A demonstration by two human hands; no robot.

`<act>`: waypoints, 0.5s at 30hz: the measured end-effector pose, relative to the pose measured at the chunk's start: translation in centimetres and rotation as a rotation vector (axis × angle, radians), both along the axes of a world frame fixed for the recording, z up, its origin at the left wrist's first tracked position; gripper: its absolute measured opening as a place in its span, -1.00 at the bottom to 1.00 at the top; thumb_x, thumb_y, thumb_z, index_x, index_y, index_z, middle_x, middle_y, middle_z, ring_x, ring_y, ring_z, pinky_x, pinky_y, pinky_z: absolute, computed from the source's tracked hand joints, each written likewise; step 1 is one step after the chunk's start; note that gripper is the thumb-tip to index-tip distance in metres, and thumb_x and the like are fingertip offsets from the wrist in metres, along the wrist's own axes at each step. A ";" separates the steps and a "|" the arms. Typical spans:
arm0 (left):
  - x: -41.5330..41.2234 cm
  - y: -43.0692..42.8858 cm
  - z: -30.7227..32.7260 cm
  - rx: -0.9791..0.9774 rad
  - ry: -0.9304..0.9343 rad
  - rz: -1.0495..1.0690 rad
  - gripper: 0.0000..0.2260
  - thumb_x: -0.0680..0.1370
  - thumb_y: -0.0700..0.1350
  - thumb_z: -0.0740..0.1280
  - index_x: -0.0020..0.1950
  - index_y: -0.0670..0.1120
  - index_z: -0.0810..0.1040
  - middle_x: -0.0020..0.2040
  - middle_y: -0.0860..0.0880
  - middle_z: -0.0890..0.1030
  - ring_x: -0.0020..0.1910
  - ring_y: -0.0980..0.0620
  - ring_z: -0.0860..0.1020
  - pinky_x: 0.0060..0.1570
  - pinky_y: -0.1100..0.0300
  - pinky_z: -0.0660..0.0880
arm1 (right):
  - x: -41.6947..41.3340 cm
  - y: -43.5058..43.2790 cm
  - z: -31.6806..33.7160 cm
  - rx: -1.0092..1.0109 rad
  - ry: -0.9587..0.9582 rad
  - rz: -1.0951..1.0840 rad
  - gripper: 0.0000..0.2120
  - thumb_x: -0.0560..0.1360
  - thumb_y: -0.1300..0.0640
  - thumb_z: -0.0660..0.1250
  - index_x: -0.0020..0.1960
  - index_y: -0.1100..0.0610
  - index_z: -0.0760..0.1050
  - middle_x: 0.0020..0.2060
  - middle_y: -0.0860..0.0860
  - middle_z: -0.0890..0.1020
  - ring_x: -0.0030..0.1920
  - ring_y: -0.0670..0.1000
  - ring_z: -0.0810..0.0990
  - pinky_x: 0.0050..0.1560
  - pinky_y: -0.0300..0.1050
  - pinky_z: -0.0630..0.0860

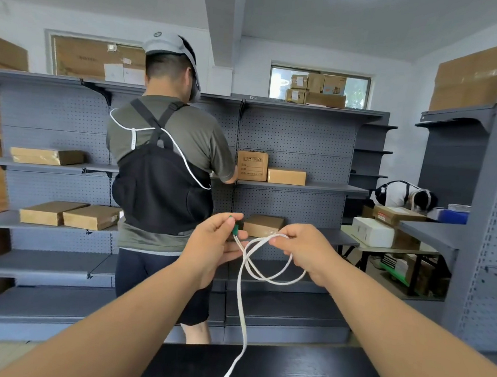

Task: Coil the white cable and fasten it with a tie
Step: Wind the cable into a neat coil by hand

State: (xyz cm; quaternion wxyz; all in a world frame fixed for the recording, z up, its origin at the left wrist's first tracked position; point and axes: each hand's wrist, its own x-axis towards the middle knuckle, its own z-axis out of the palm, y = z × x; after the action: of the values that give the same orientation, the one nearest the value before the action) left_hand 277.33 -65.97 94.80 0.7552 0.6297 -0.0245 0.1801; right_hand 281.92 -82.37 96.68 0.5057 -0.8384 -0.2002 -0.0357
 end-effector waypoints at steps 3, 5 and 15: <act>0.0 -0.6 0.0 0.053 -0.023 0.008 -0.76 0.66 -0.12 0.09 0.21 -0.06 0.51 -0.29 -0.05 0.46 -0.34 0.06 0.57 -0.27 0.16 0.60 | 0.0 0.4 -0.2 0.014 -0.026 -0.012 -0.87 0.51 0.11 0.35 -0.07 0.16 0.61 -0.42 -0.03 0.45 -0.42 -0.08 0.34 -0.40 -0.25 0.25; 0.1 -1.2 -0.1 0.089 -0.007 -0.004 -0.76 0.65 -0.13 0.09 0.23 -0.03 0.50 -0.27 -0.04 0.38 -0.32 0.08 0.47 -0.16 0.09 0.61 | 0.0 0.8 -0.2 0.008 -0.058 -0.011 -0.91 0.50 0.12 0.35 -0.10 0.13 0.60 -0.39 -0.03 0.49 -0.33 -0.06 0.42 -0.33 -0.22 0.33; -0.3 -1.8 0.0 0.141 0.043 -0.103 -0.69 0.61 -0.35 0.12 0.20 -0.02 0.45 -0.08 -0.05 0.58 -0.17 0.07 0.53 -0.07 0.22 0.52 | 0.2 1.0 -0.7 0.005 -0.094 -0.092 -0.87 0.51 0.11 0.35 -0.03 0.15 0.61 -0.20 0.03 0.59 -0.14 0.02 0.53 -0.30 -0.23 0.38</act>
State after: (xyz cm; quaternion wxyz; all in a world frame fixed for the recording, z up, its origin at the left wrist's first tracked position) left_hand 277.03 -67.78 94.84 0.7175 0.6831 -0.0534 0.1252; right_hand 282.10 -81.37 95.93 0.4955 -0.8429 -0.1849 -0.0988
